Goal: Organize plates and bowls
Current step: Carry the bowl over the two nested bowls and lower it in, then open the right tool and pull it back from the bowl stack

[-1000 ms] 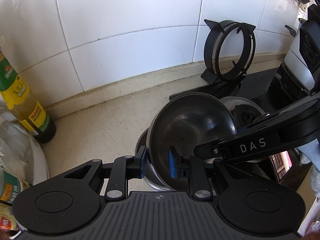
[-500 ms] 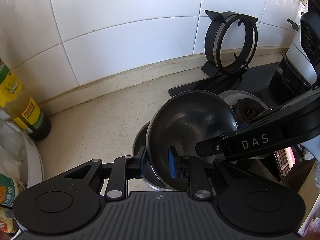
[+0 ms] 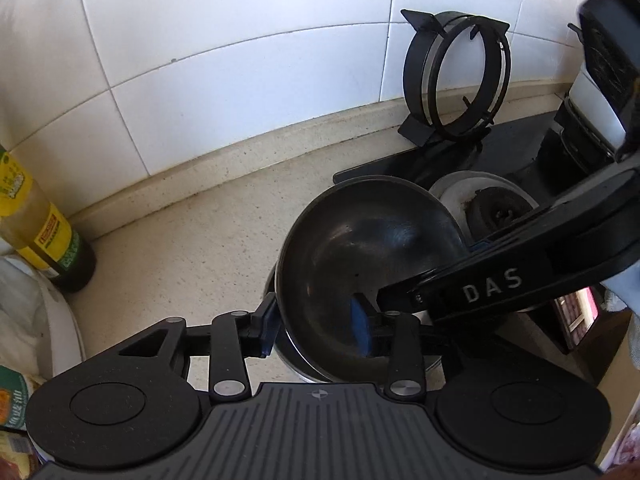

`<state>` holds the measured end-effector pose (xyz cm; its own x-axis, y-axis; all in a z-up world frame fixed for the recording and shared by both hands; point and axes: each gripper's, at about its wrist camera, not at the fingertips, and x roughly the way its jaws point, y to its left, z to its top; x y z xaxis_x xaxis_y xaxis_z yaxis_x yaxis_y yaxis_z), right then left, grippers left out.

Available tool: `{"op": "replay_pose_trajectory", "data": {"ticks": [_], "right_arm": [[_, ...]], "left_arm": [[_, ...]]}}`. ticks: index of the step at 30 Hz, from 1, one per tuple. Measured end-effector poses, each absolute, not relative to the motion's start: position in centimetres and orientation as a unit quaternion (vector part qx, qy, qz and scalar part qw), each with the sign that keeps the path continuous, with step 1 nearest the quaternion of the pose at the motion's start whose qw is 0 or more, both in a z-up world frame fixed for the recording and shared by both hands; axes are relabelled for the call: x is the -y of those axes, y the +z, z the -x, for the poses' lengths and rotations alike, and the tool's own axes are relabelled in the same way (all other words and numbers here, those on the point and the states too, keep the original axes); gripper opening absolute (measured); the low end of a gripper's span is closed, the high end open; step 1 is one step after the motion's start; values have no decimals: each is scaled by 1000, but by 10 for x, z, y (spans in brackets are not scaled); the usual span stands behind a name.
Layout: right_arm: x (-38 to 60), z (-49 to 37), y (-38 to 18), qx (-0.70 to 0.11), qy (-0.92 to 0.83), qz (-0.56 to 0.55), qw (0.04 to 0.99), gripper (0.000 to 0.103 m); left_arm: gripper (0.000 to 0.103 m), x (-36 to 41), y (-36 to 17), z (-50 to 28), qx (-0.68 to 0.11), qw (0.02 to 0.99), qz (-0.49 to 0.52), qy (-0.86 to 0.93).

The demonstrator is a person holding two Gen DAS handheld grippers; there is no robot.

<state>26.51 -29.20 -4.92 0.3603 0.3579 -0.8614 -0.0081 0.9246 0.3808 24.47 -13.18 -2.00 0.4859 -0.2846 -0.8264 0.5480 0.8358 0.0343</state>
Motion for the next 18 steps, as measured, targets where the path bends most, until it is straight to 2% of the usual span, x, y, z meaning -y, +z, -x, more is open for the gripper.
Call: {"op": "replay_pose_trajectory", "data": {"ticks": [3, 18], "right_arm": [[293, -266, -47, -546, 104, -150, 817, 59], [303, -260, -39, -536, 91, -140, 828, 60]], "left_arm": [[42, 126, -22, -250, -456, 843, -133, -252], [42, 121, -16, -247, -443, 851, -135, -250]]}}
